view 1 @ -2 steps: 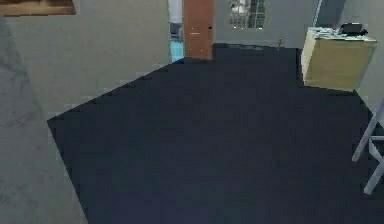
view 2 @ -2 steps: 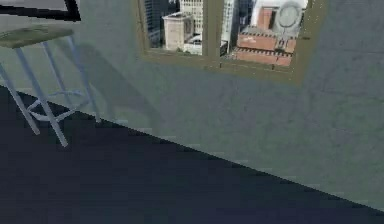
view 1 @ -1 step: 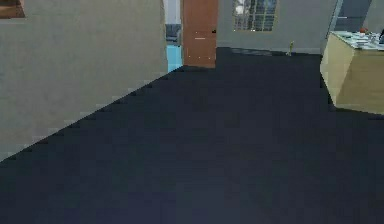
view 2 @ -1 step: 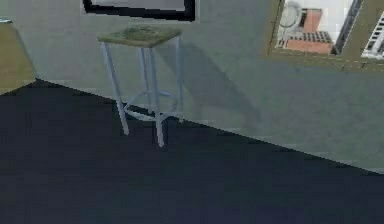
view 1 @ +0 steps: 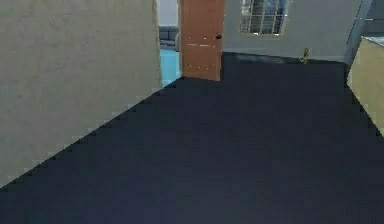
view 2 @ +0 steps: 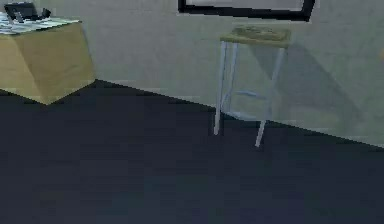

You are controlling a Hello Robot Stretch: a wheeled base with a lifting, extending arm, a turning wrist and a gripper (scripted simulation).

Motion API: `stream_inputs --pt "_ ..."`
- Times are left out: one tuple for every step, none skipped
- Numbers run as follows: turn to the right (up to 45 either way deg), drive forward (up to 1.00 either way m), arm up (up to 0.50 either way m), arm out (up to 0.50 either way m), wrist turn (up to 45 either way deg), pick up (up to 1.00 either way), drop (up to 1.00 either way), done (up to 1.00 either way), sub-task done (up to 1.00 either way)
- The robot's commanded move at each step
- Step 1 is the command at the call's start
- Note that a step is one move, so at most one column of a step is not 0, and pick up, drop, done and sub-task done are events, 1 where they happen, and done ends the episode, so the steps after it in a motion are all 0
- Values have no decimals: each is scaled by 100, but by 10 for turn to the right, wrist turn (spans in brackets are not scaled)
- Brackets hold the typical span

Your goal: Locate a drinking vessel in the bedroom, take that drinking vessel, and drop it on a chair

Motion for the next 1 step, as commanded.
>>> stream_inputs --pt "0 100 0 0 0 0 0 0 0"
